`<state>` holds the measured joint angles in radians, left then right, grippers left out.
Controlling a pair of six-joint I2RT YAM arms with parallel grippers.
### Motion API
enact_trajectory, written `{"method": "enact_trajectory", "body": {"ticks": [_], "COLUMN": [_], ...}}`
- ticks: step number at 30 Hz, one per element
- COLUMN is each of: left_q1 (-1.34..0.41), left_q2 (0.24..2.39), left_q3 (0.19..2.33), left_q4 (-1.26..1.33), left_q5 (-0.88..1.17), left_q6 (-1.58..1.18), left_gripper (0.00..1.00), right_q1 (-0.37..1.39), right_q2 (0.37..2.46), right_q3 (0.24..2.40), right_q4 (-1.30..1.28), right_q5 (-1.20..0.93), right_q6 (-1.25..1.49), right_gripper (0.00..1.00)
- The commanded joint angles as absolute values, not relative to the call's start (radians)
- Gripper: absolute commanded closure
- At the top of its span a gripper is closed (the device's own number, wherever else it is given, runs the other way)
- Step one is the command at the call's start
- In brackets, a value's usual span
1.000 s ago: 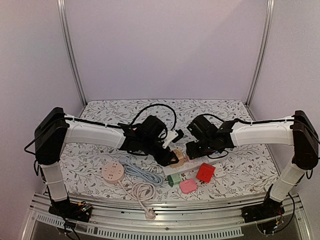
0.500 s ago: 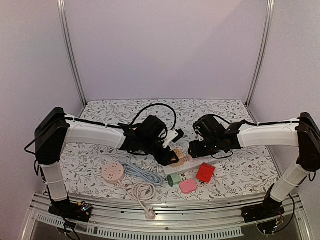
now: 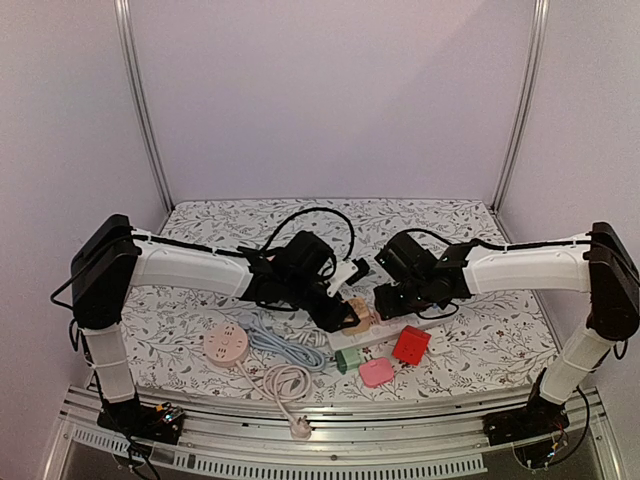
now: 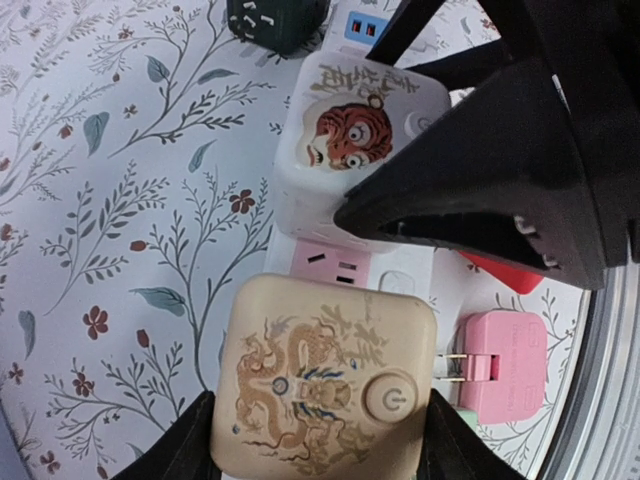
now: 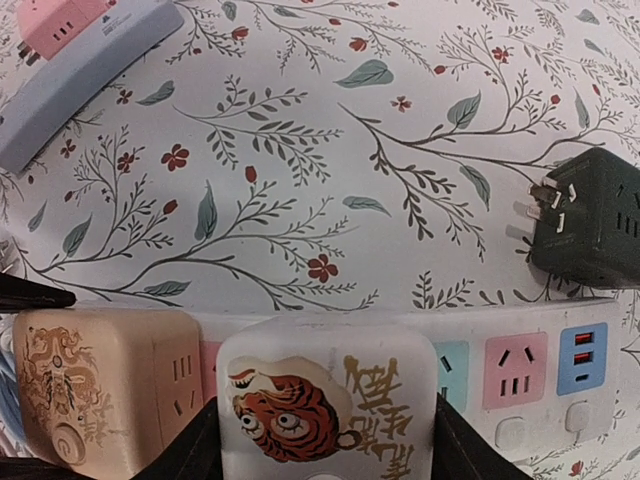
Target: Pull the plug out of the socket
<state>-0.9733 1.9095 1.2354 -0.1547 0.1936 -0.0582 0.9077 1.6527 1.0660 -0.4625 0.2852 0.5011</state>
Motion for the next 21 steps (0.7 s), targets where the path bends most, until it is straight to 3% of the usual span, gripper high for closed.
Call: {"method": "enact_trajectory", "body": {"ticks": [1, 12, 21], "left_q1": [-0.996, -0.995, -0.996], "left_q2": [1.940, 1.936, 1.933], "left_q3": [1.238, 1.232, 1.229], "left_q4": [-0.180, -0.181, -0.181], "left_q5": [0.222, 0.221, 0.221], "left_q6": [-0.081, -0.080, -0.082], "left_gripper": [0.61, 0.62, 0.62], "right_q1": [0.951, 0.959, 0.877], "right_q2": [1.677, 1.663, 1.597], "right_q3": [1.117, 1.131, 1.055], "right_q4": [-0.520, -0.535, -0.458], "right_q5": [0.368, 0.380, 0.244], "right_q6": [0.511, 0.522, 0.557], "right_gripper": [0.72, 0.73, 0.73]}}
